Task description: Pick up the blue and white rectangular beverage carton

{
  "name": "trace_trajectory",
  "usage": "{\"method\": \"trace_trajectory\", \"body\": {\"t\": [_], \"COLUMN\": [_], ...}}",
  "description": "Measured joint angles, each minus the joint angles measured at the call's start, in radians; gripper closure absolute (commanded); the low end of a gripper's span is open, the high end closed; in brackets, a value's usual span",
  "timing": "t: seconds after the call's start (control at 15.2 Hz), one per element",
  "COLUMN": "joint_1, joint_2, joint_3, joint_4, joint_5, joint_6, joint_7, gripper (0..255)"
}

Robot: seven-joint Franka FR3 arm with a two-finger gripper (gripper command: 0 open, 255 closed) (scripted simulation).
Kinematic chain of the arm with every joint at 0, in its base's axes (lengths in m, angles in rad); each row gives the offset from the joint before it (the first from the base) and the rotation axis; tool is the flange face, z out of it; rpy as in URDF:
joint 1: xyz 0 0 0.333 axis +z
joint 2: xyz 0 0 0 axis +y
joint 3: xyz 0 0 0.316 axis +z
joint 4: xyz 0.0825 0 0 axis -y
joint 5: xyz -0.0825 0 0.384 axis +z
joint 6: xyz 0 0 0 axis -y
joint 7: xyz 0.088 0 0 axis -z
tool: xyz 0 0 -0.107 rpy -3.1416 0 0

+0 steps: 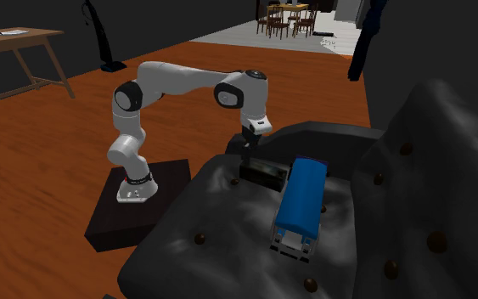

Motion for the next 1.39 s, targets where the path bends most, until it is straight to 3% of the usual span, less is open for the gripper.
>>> {"method": "trace_trajectory", "body": {"t": [0.13,0.53,0.59,1.39], "joint_1": [-0.008,-0.005,-0.004,-0.005], "joint_2": [0.027,0.025,0.025,0.025], "joint_3": [-0.003,-0.003,-0.003,-0.003], "joint_4": [0.023,-0.057,-0.062,-0.050], "joint_5": [0.006,0.005,0.004,0.004], "joint_6": [0.007,0.085,0.090,0.078], "joint_7": [0.001,0.003,0.003,0.003], "gripper": [0,0,255,255]}}
